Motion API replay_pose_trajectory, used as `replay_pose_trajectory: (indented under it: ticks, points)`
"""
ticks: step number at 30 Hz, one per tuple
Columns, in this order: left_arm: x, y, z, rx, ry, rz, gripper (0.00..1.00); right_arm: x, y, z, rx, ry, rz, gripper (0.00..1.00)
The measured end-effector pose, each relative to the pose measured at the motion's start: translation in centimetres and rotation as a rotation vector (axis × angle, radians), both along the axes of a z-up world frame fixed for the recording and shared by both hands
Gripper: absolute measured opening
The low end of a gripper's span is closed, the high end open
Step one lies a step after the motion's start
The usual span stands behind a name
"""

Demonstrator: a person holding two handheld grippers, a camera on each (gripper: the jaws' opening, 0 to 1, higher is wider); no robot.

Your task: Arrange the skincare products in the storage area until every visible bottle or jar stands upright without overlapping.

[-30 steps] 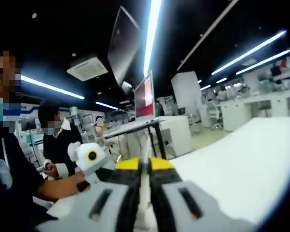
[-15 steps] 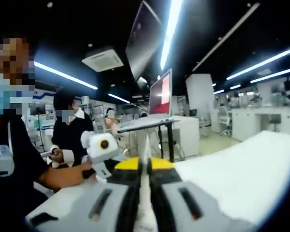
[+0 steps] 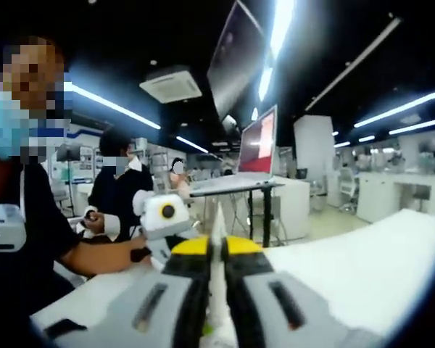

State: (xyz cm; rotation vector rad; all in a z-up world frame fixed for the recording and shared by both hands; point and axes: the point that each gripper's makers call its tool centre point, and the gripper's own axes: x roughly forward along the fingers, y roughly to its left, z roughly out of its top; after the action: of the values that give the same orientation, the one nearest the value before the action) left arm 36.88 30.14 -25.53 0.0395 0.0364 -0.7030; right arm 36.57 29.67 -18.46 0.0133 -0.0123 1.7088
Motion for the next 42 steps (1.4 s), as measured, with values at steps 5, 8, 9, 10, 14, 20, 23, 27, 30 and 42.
replay_pose_trajectory:
  ticks: [5,8,9,10,14,20,23,27,30,42]
  points:
    - [0.0,0.1,0.0,0.009,-0.004,0.007,0.26,0.3,0.1,0.0,0.022,0.038,-0.018,0.05]
    - [0.0,0.2,0.0,0.007,-0.003,0.009,0.25,0.5,0.1,-0.1,0.031,0.062,-0.028,0.05]
    - [0.0,0.2,0.0,0.007,-0.003,0.009,0.25,0.7,0.2,-0.1,0.033,0.074,-0.032,0.05]
    - [0.0,0.3,0.0,0.008,-0.003,0.009,0.24,0.9,0.2,-0.1,0.035,0.081,-0.037,0.06]
    - [0.0,0.4,0.0,0.005,-0.001,0.008,0.23,1.1,0.2,-0.2,0.047,0.111,-0.046,0.07]
    - [-0.1,0.4,0.1,-0.005,0.002,0.002,0.2,1.3,0.3,-0.5,0.065,0.174,-0.052,0.1]
    - [-0.1,0.4,0.1,-0.007,0.004,0.001,0.2,1.1,0.4,-0.8,0.072,0.19,-0.053,0.11]
    - [-0.1,0.5,0.1,-0.008,0.005,0.003,0.19,1.1,0.5,-0.9,0.088,0.2,-0.062,0.1]
    - [-0.1,0.6,0.1,-0.009,0.008,0.006,0.19,1.0,0.7,-0.8,0.09,0.179,-0.072,0.09]
    - [-0.3,1.0,0.6,-0.011,-0.003,0.015,0.18,0.5,1.4,0.2,0.086,0.112,-0.089,0.08]
